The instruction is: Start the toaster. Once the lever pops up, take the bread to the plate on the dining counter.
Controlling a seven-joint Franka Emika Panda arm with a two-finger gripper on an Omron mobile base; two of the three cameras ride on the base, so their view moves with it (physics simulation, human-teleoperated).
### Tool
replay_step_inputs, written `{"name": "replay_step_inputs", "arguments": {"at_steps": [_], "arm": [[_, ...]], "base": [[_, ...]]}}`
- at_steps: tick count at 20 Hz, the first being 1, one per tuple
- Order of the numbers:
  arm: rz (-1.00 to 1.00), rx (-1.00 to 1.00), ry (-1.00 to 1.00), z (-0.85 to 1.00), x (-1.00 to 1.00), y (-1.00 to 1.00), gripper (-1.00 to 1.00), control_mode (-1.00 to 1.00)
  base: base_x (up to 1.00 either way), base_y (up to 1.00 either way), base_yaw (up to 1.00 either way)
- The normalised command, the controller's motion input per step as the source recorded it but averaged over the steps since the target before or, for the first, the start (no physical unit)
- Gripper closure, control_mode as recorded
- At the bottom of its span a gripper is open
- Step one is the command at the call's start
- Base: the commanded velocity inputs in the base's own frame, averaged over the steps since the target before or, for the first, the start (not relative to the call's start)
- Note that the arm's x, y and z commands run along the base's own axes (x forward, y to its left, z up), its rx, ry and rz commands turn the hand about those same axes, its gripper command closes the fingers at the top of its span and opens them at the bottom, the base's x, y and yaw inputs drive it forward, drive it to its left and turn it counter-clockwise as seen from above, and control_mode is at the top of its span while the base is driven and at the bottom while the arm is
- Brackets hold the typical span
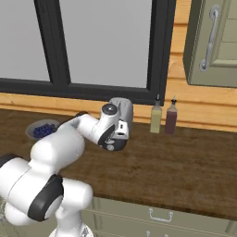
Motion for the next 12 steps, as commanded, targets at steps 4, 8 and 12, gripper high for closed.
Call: {"name": "replay_step_inputs", "arguments": {"at_steps": [4,8,12], "arm": [[-0.01,-0.05,-0.19,0.9,-0.37,0.05,1.0,-1.0],[0.0,-0.09,-0.16,0.99,-0.31,0.16,1.0,-1.0],[0.0,-0.06,-0.07,0.66,-0.27,0.39,1.0,-1.0]], "base": [[0.0,0.0,0.0],[0.0,0.0,0.0],[0.0,0.0,0.0]]}}
